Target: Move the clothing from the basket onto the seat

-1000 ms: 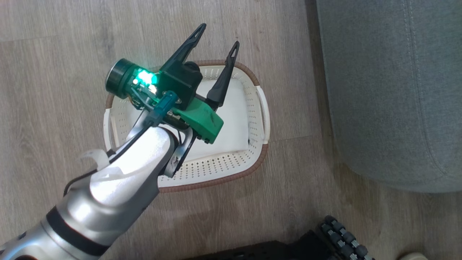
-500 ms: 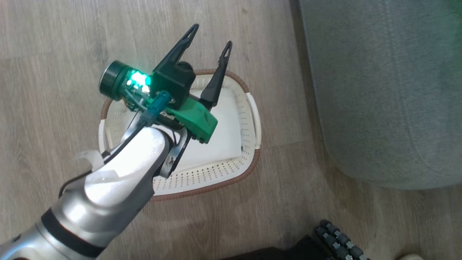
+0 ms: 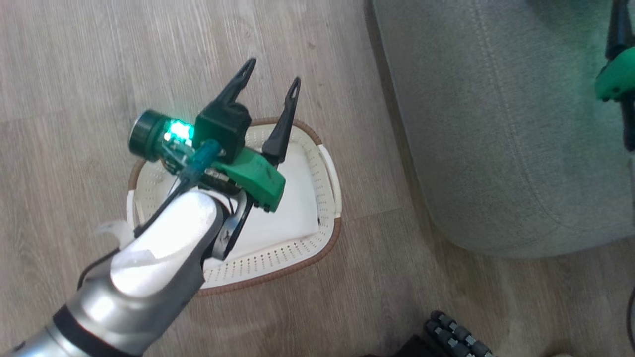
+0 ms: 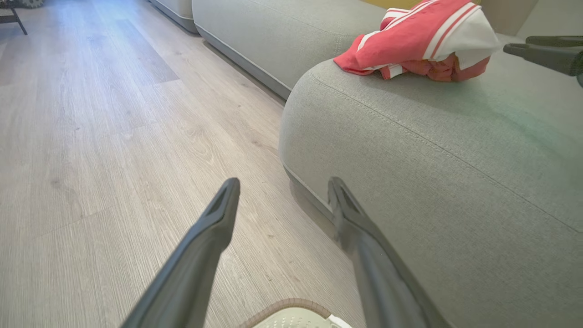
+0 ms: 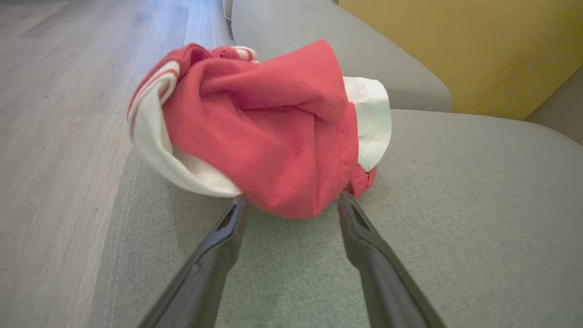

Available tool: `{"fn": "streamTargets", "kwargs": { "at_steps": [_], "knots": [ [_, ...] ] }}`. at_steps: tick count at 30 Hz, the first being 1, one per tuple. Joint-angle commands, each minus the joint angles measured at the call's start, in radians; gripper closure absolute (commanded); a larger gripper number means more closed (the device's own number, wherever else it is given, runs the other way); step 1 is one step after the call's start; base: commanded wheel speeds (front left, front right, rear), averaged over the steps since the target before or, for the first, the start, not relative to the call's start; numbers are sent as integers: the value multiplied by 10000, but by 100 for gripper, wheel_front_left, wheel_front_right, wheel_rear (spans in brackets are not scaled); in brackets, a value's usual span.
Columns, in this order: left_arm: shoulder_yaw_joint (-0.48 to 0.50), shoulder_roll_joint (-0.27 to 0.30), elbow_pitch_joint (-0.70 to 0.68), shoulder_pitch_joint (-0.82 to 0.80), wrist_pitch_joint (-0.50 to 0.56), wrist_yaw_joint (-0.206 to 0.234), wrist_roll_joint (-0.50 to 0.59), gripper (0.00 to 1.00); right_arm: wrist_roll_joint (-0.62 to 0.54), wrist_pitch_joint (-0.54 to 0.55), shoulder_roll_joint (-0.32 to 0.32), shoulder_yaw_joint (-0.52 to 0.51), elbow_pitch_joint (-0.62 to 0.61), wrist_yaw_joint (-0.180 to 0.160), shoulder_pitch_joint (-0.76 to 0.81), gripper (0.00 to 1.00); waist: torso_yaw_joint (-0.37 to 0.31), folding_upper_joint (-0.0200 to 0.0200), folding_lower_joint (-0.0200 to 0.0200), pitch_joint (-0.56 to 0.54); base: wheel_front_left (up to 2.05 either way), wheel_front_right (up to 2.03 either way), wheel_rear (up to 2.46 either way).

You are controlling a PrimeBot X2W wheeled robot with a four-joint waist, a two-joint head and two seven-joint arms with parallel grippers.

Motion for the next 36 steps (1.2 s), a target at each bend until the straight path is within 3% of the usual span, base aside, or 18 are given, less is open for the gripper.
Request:
{"fn": "streamTargets", "kwargs": {
  "at_steps": [1,12,25,36],
  "knots": [
    [314,263,-232,49,-111,91,-76,0,108,-64,-88,162,-384,-4,250,0,-85,-1,0,-166,0,0,0],
    [538,108,10,701,-647,166,-634,0,554,-64,-473,775,-859,-4,1066,0,-35,-1,0,-1510,0,0,0],
    [1255,-90,684,2064,-1525,301,-1591,0,988,-64,-839,1770,-1135,-4,1536,0,893,-1,0,-3477,0,0,0],
    [2524,185,500,3760,-1778,631,-2007,0,1230,-64,-384,2116,-2267,-4,2610,0,1717,-1,0,-4730,0,0,0]
  ]
}}
